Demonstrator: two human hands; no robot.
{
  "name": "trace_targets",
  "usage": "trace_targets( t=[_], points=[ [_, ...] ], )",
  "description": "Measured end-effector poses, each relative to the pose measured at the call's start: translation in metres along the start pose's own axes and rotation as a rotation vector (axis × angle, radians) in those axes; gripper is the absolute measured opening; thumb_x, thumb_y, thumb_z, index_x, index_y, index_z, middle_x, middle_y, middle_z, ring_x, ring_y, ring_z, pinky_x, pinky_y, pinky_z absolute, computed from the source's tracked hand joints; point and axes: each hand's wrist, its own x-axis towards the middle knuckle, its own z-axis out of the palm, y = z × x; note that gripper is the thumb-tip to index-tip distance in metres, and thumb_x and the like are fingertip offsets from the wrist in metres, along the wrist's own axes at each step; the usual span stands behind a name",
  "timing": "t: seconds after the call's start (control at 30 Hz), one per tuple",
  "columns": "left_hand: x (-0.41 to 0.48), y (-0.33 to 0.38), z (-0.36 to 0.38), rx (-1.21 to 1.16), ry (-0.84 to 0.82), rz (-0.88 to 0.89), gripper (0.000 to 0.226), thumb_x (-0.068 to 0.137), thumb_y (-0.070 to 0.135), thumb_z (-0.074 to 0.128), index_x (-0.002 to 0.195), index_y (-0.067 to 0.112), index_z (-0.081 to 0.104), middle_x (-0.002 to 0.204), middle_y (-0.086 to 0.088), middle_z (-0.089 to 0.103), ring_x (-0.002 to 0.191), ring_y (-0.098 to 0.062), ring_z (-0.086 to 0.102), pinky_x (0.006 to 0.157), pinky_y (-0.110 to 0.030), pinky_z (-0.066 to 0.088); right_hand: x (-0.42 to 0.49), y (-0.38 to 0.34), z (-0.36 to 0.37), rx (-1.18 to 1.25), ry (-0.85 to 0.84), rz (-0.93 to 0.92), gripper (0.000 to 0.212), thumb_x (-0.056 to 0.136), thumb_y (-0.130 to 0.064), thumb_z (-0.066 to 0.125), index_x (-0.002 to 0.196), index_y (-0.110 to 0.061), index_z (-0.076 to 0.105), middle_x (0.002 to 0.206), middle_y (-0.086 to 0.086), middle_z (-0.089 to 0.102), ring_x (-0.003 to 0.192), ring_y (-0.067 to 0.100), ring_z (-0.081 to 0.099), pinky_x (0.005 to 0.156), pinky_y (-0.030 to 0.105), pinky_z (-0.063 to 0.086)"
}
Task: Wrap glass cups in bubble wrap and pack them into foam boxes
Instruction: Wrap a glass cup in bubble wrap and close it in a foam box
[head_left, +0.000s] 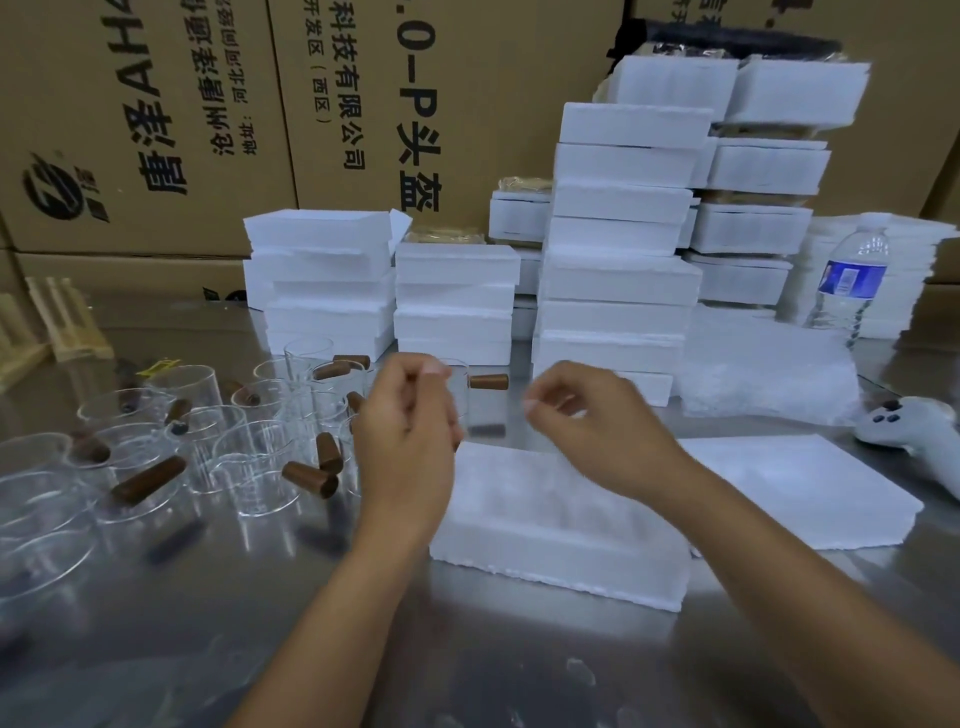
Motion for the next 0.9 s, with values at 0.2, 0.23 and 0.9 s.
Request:
trace_targets(
  t=[0.2, 0.23, 0.9],
  points=[
    [0.010, -0.003, -0.005, -0.109, 0.247, -0.054, 0.026, 0.093, 0.006, 0.042, 0.075, 0.020, 0.055, 0.042, 0.011, 0.046, 0.042, -0.005, 0.043, 0.047, -0.020, 0.040, 0.031, -0.015, 0.052, -0.260, -0.309, -0.039, 0.010, 0.087, -0.033, 0.059, 0.090, -0.025, 0.063, 0.100, -0.004, 0.065, 0.091, 0.015, 0.059, 0.085, 0.035, 0.049],
    [0.010, -0.003, -0.005, -0.108, 0.250, -0.050, 0.026, 0.092, 0.005, 0.042, 0.075, 0.020, 0.055, 0.042, 0.011, 0.046, 0.042, -0.004, 0.044, 0.047, -0.020, 0.040, 0.034, -0.014, 0.058, -0.283, -0.316, -0.026, 0.010, 0.087, -0.034, 0.059, 0.090, -0.025, 0.062, 0.100, -0.003, 0.064, 0.092, 0.016, 0.059, 0.085, 0.035, 0.049],
    [0.006, 0.001, -0.002, -0.111, 0.268, 0.079, 0.019, 0.086, 0.022, 0.045, 0.071, 0.030, 0.054, 0.051, 0.014, 0.052, 0.051, -0.004, 0.048, 0.053, -0.019, 0.042, 0.046, -0.017, 0.060, -0.184, -0.230, 0.000, 0.020, 0.093, -0.031, 0.055, 0.098, -0.020, 0.071, 0.089, -0.001, 0.065, 0.090, 0.020, 0.060, 0.083, 0.037, 0.050]
  ],
)
